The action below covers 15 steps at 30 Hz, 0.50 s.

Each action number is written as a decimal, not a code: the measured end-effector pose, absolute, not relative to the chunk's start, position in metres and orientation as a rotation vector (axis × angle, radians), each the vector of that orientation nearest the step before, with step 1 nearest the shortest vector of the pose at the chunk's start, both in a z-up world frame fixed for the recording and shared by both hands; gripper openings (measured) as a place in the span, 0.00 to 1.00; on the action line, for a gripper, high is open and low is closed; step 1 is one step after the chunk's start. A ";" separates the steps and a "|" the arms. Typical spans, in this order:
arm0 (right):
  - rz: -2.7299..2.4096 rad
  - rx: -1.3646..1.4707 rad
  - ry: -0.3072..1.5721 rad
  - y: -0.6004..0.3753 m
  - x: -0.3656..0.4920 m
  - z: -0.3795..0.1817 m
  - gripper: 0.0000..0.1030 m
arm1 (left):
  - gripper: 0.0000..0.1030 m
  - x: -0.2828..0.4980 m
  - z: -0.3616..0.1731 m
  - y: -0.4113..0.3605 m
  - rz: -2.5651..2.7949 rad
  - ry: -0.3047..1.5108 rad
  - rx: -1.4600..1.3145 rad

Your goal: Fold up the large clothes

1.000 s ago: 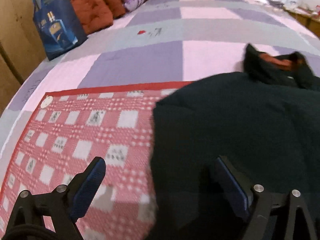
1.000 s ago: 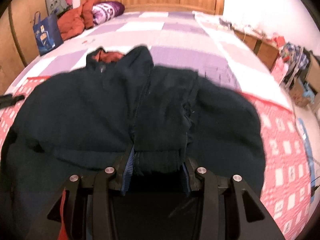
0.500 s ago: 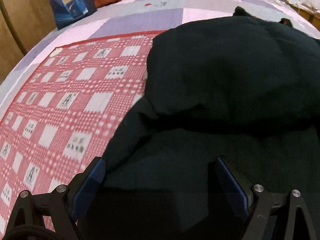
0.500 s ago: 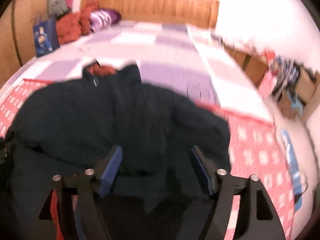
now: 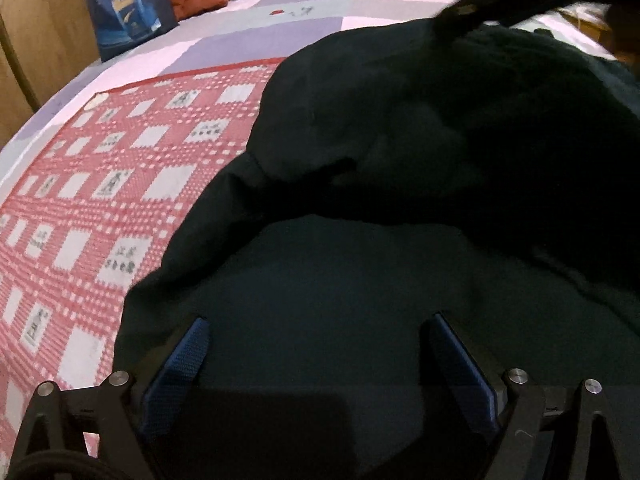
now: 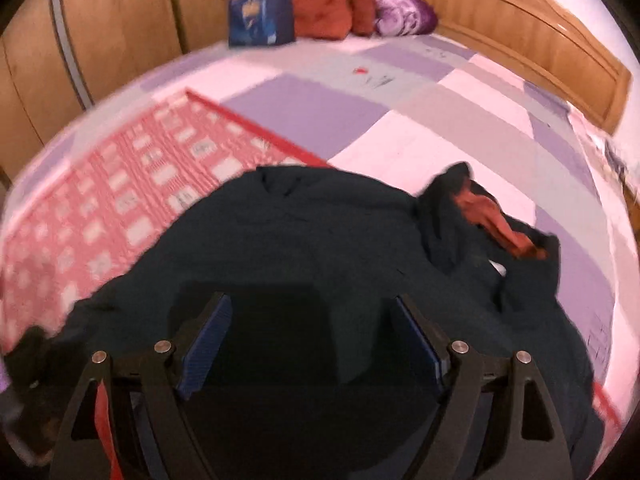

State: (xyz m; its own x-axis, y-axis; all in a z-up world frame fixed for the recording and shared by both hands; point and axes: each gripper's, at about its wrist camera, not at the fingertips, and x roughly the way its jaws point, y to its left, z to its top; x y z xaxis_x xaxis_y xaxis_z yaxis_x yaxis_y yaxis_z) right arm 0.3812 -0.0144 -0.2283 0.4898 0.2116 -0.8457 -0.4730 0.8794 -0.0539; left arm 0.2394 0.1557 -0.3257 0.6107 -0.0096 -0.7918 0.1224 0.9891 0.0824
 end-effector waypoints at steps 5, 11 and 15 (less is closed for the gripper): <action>0.468 -0.374 1.016 0.023 0.418 -0.248 0.82 | 0.91 0.234 -0.332 0.158 -0.084 0.891 0.107; 0.477 -0.408 1.085 0.055 0.449 -0.281 0.77 | 0.92 0.231 -0.335 0.153 -0.069 0.873 0.126; 0.473 -0.449 1.090 0.086 0.467 -0.295 0.72 | 0.92 0.232 -0.335 0.155 -0.072 0.878 0.115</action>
State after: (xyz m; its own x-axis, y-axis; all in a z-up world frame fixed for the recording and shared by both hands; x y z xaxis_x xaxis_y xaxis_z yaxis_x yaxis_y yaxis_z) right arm 0.4671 0.0864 -0.2946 0.3844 0.1419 -0.9122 -0.5691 0.8145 -0.1131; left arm 0.2319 0.1551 -0.3353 0.6365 -0.0154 -0.7711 0.1103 0.9913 0.0712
